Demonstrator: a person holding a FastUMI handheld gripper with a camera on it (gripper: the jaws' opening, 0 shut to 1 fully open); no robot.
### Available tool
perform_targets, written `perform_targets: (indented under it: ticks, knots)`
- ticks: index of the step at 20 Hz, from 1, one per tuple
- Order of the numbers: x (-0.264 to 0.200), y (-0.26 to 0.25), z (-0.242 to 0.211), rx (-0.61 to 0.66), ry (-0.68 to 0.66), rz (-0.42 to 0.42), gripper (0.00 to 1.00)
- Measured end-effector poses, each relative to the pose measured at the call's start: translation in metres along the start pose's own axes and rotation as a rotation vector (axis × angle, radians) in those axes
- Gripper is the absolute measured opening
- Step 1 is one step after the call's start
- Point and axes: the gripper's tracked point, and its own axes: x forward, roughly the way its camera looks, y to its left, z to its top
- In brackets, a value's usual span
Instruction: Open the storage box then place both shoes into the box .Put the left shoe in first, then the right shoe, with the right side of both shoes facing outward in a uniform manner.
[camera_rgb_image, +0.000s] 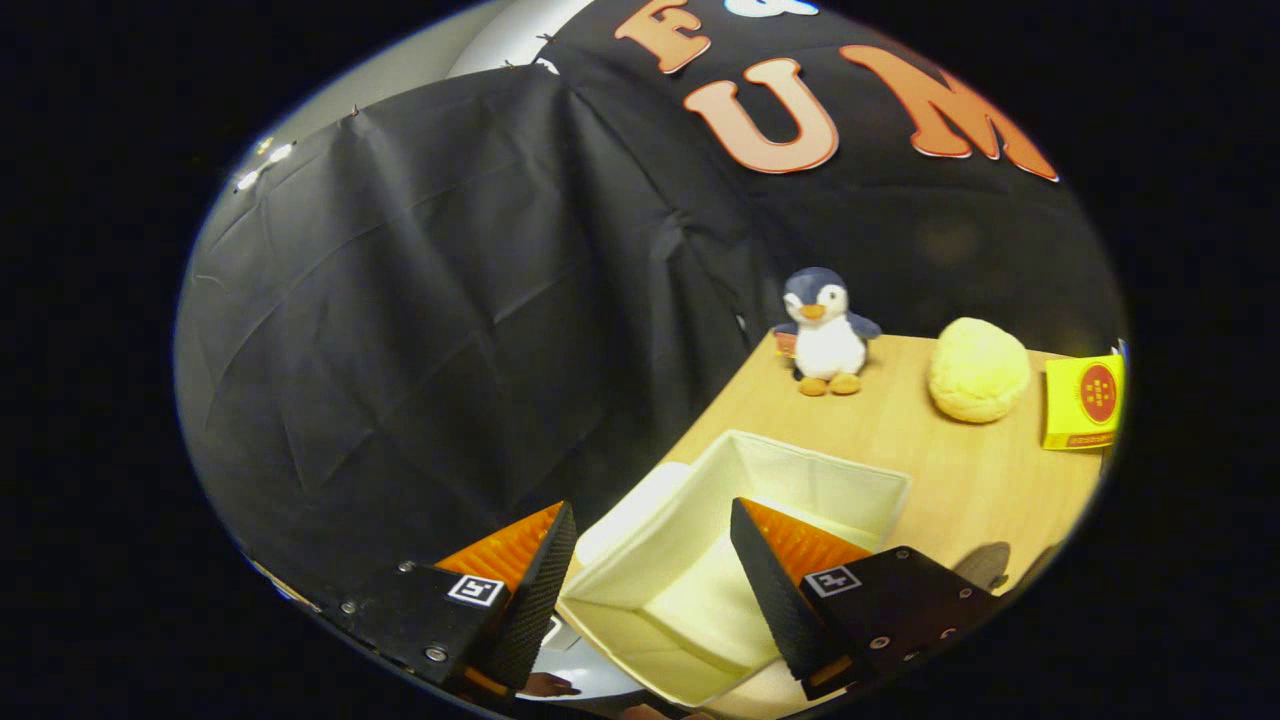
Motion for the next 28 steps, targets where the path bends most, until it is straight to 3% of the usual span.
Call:
perform_targets:
  ticks: [3, 9, 13, 20, 28]
  knots:
    - [-0.021, -0.052, -0.029, 0.034, 0.011, -0.123, 0.93]
    - [-0.087, -0.157, -0.079, -0.019, 0.055, -0.446, 0.94]
    - [-0.112, -0.212, -0.118, 0.038, 0.104, -0.578, 0.93]
    - [-0.112, -0.254, -0.171, 0.059, 0.197, -0.647, 0.9]
    - [-0.074, -0.291, -0.188, 0.096, 0.2, -0.668, 0.7]
